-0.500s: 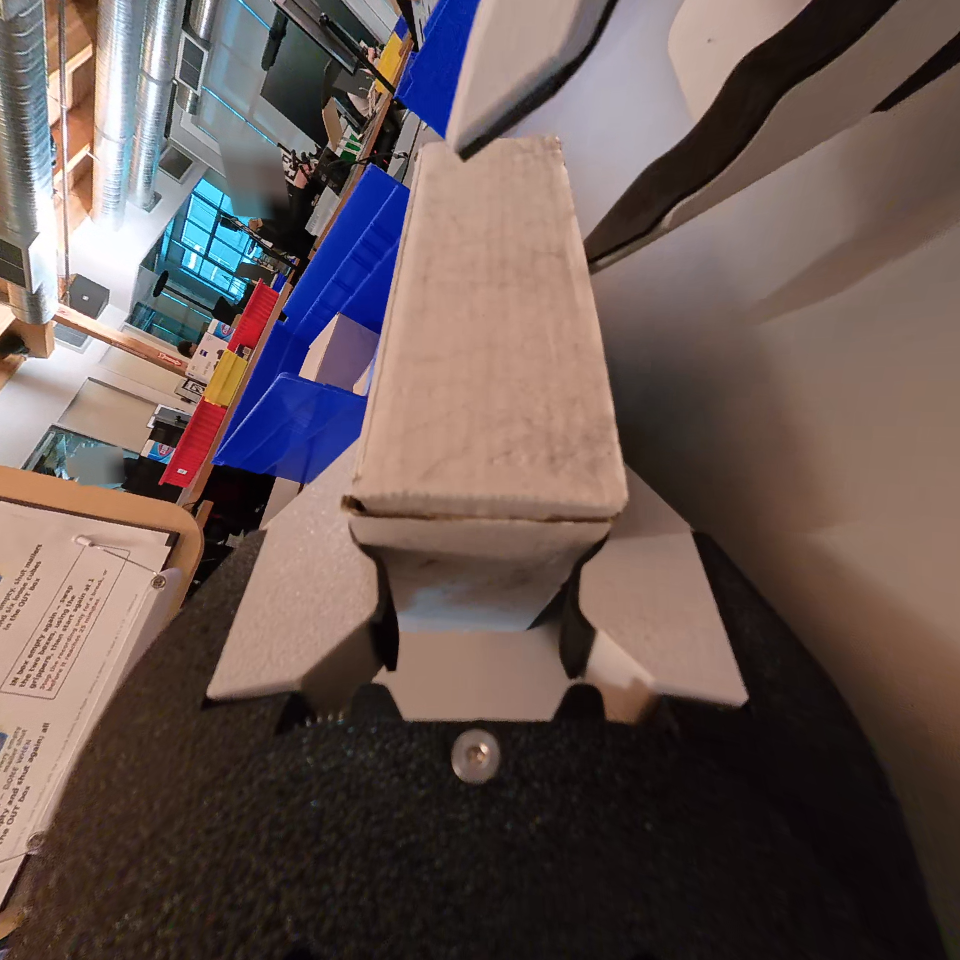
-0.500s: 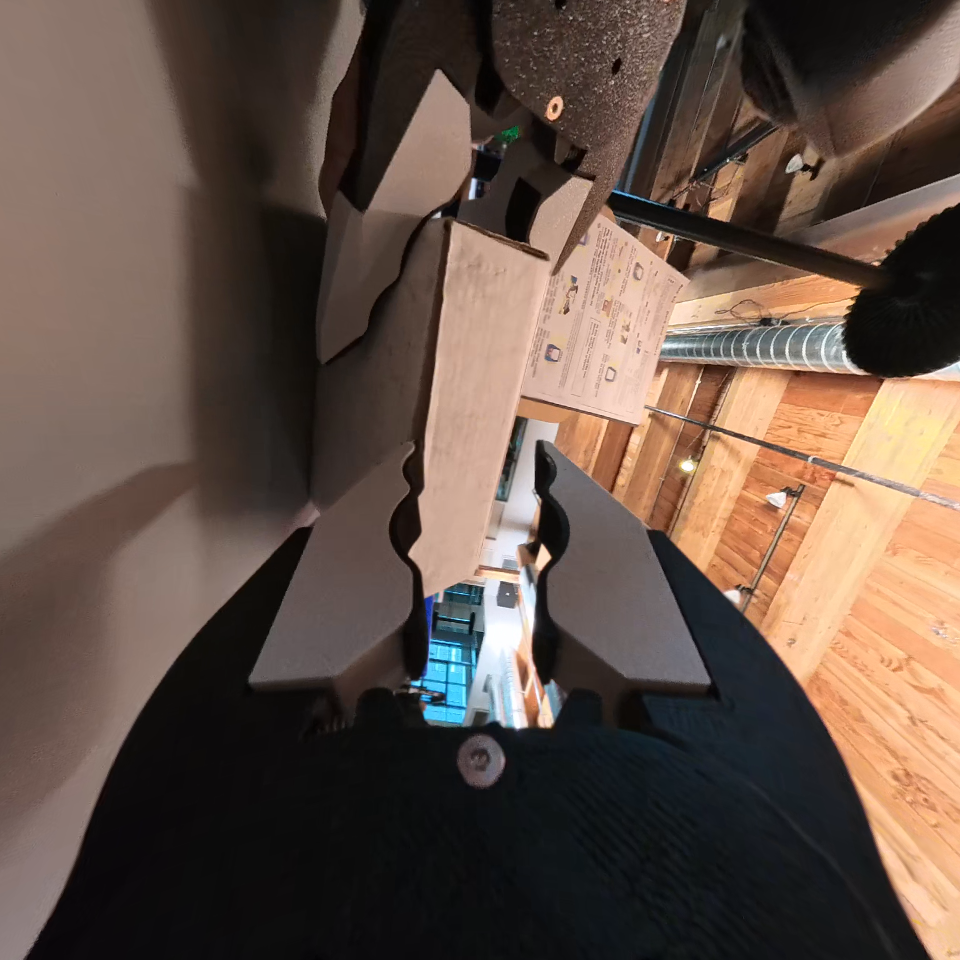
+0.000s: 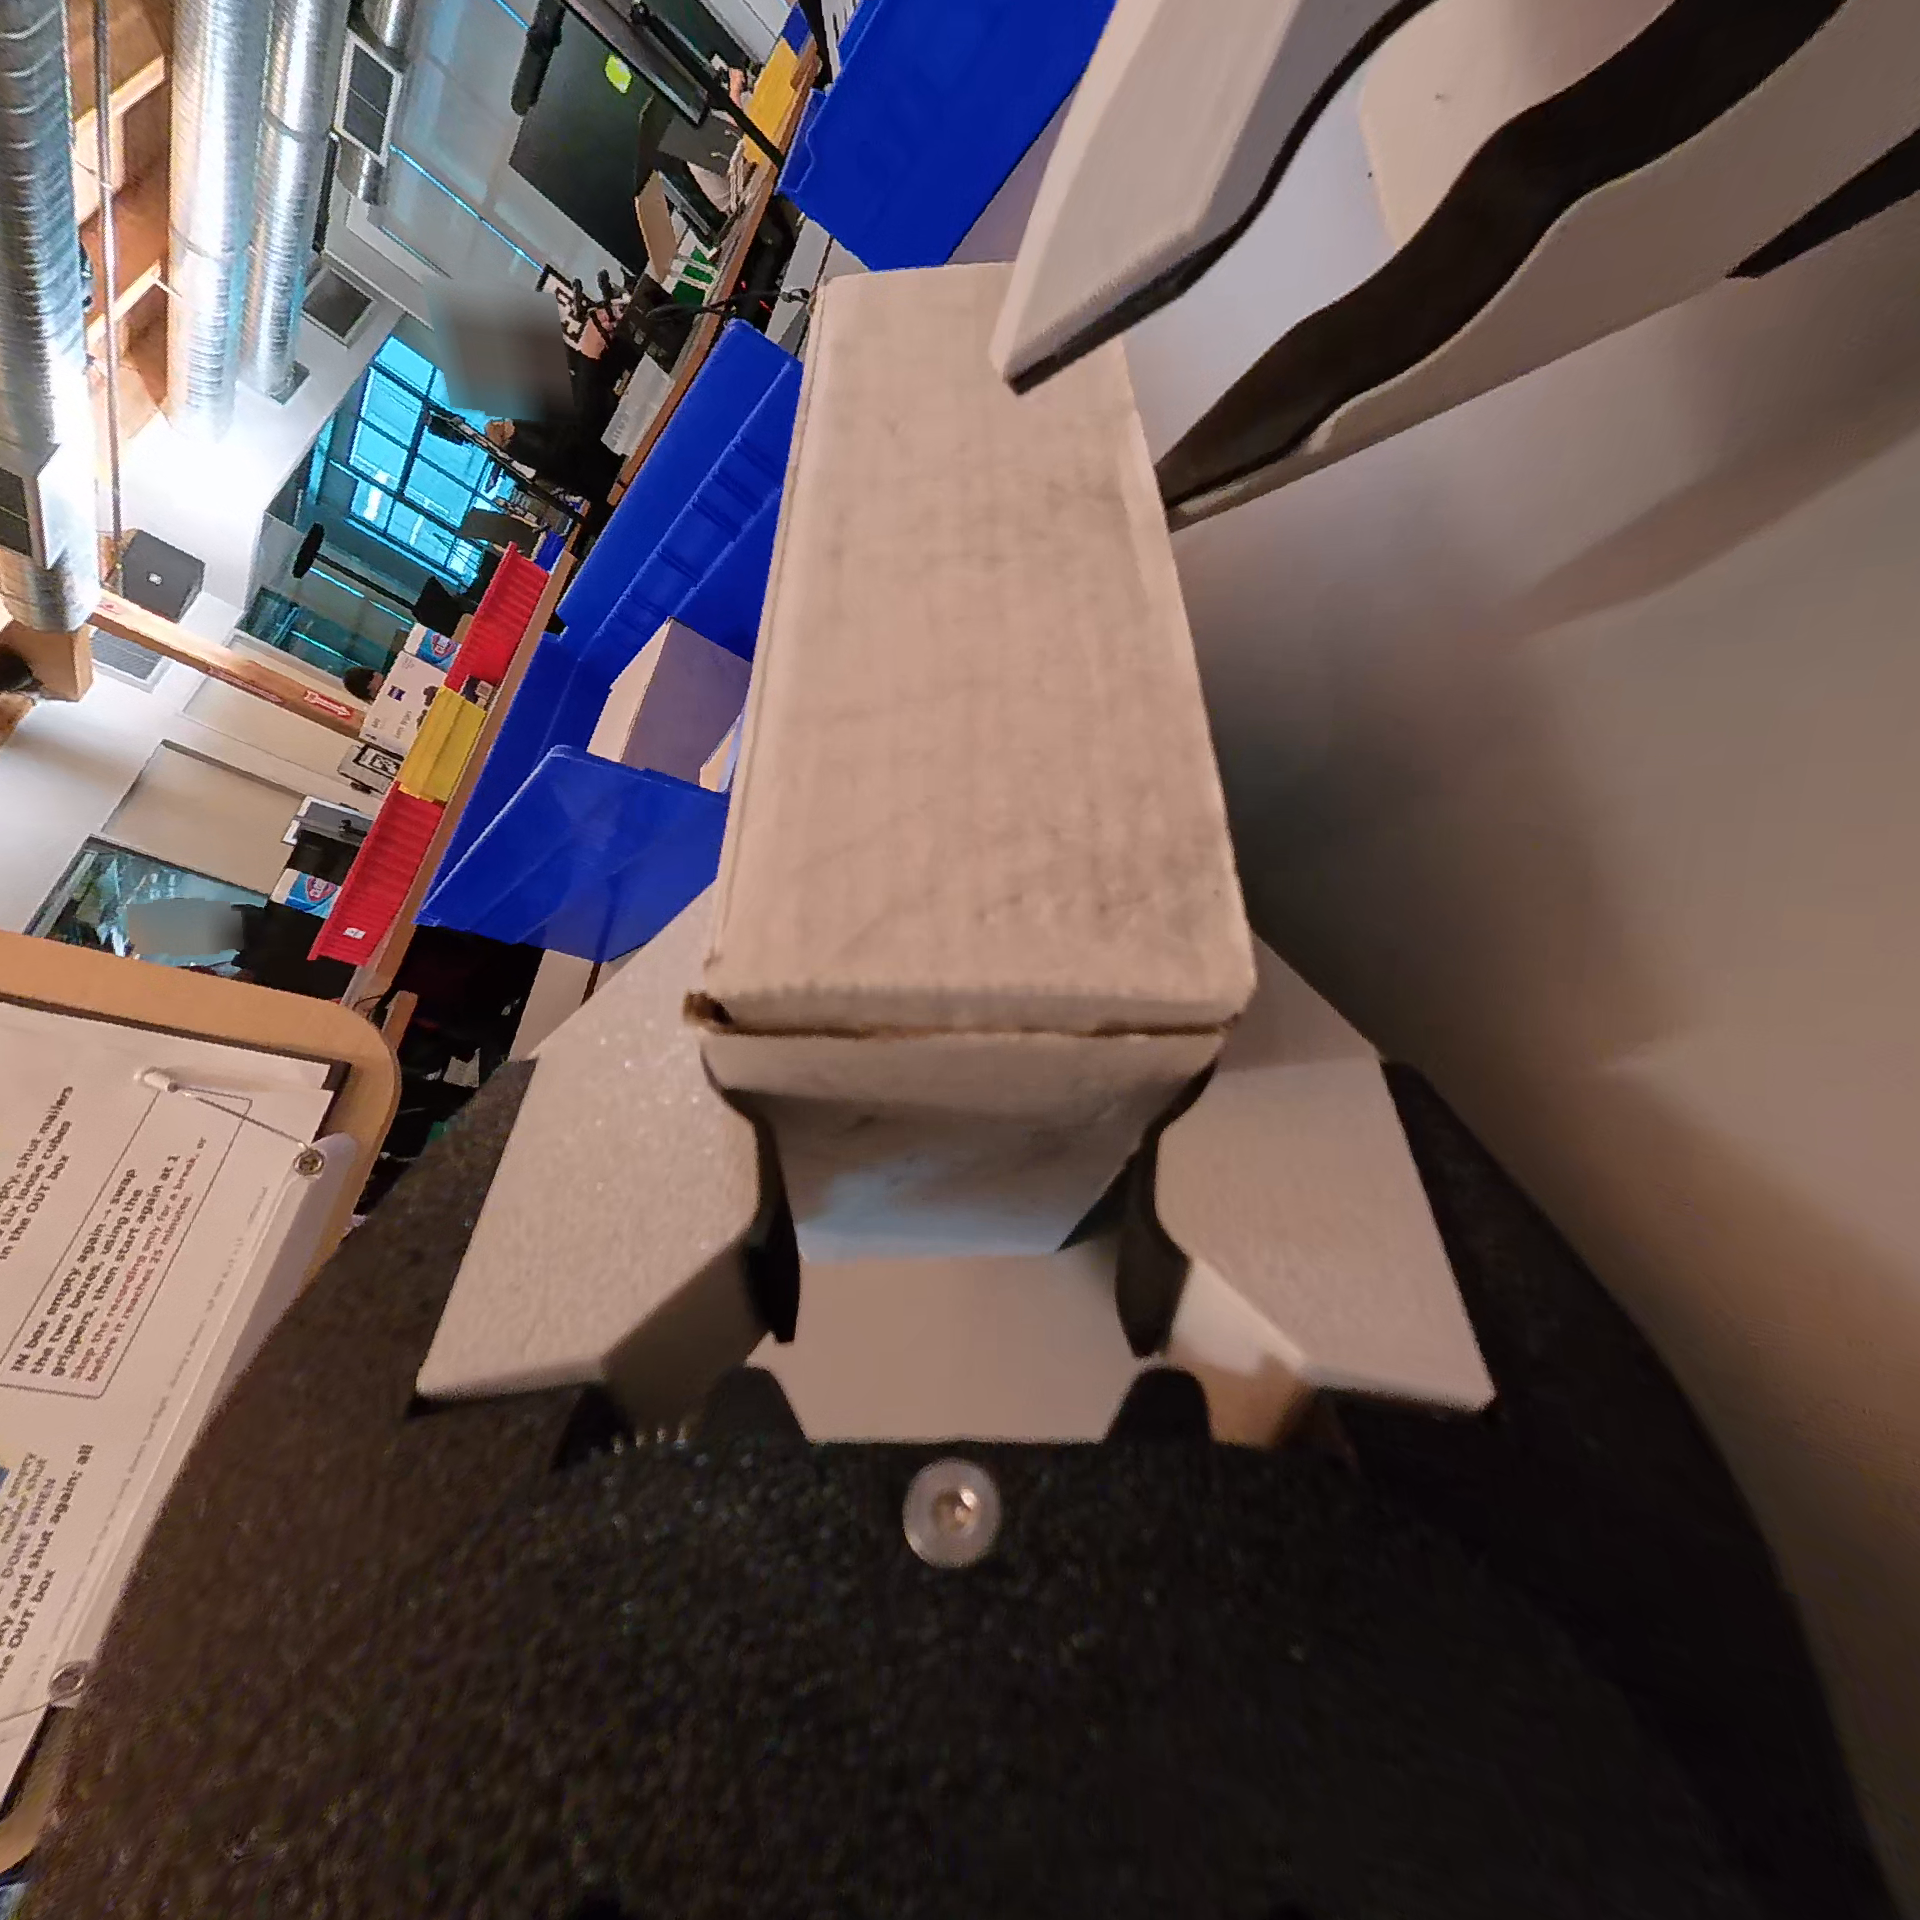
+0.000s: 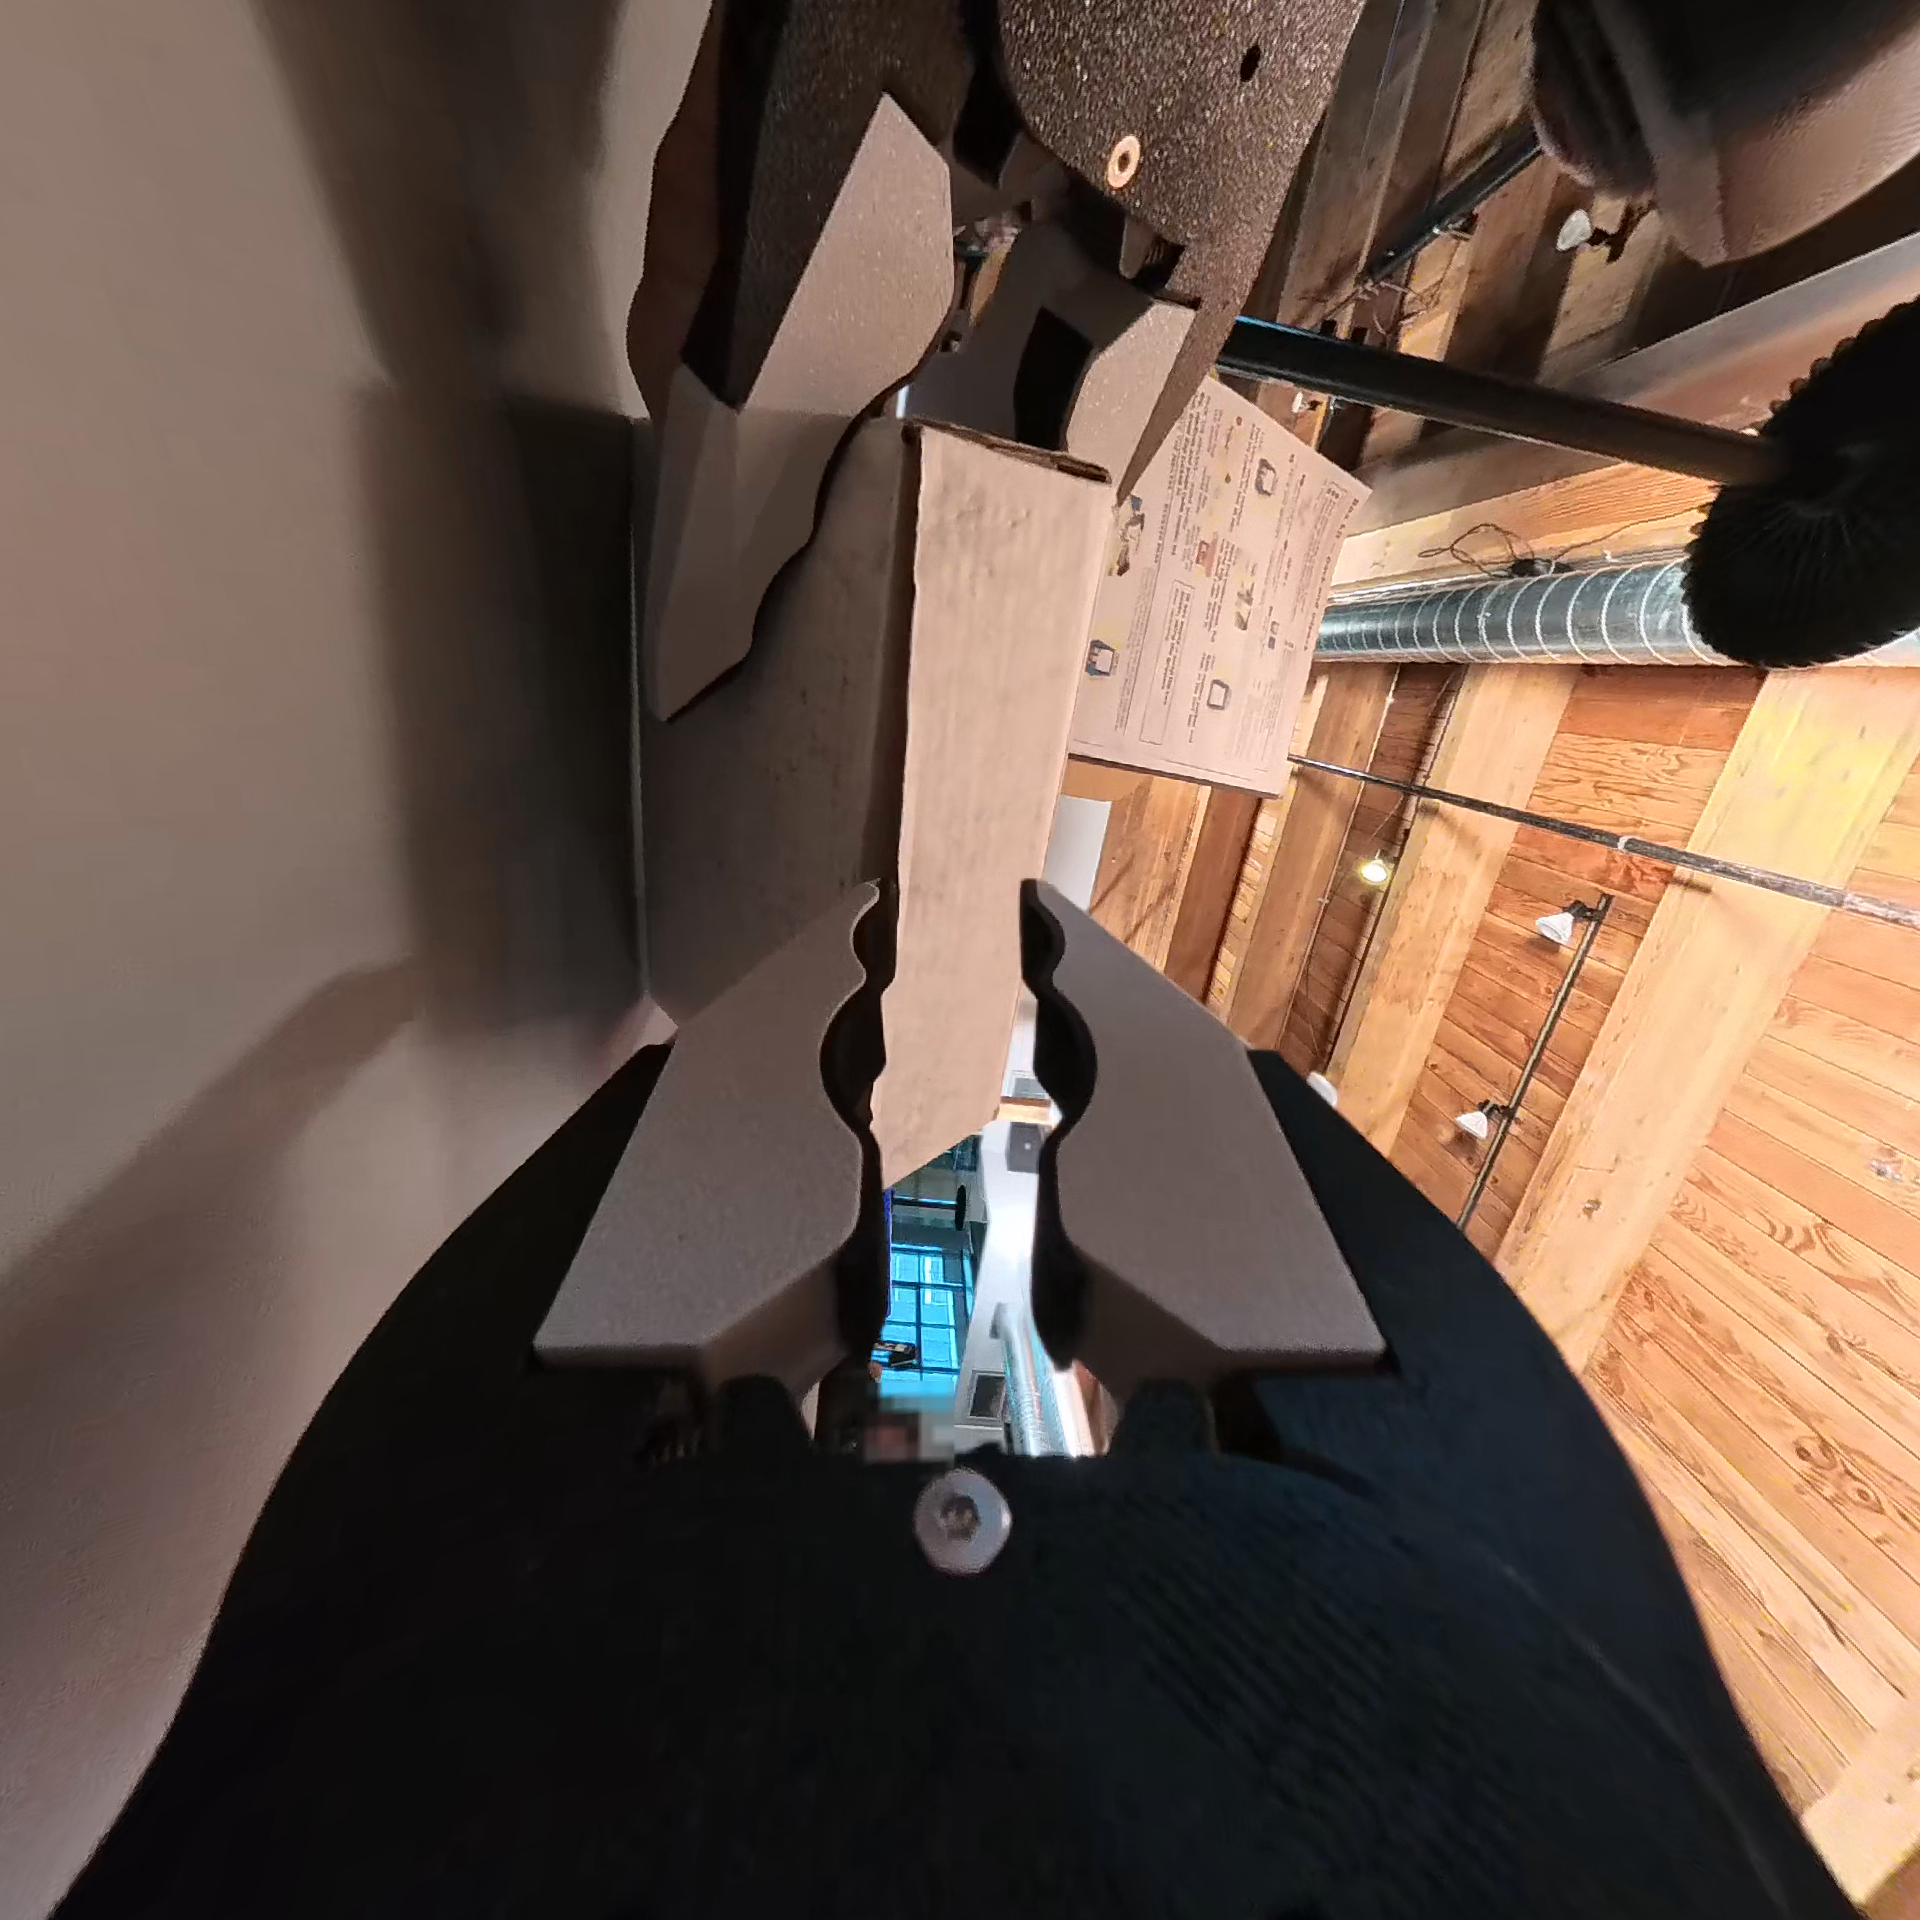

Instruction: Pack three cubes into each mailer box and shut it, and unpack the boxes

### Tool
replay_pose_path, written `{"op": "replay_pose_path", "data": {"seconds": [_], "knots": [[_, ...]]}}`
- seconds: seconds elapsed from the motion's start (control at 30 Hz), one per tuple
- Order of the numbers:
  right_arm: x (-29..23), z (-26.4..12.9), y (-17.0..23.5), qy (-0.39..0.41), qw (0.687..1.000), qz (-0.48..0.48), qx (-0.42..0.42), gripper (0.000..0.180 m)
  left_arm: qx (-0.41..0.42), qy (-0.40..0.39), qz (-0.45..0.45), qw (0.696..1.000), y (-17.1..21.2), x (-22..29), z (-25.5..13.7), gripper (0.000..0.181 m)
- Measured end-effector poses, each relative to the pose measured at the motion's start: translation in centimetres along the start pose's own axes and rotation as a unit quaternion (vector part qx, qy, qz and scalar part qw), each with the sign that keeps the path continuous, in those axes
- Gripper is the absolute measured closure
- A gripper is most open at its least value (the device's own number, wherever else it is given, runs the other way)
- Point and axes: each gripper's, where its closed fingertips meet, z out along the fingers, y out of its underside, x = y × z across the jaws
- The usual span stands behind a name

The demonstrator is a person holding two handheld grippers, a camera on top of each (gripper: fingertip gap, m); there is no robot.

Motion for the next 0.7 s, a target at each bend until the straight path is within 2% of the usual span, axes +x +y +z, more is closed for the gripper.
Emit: {"op": "replay_pose_path", "data": {"seconds": [0.47,0.7], "knots": [[0.45,-0.35,0.05,0.021,1.000,0.003,0.010,0.145,-0.006,0.000,0.018,1.000,-0.01,0.15,0.00,0.108],[-0.37,-0.24,-0.20,0.026,0.998,-0.048,0.015,0.154,-0.004,0.005,0.025,1.000,-0.07,0.28,-0.04,0.108]]}}
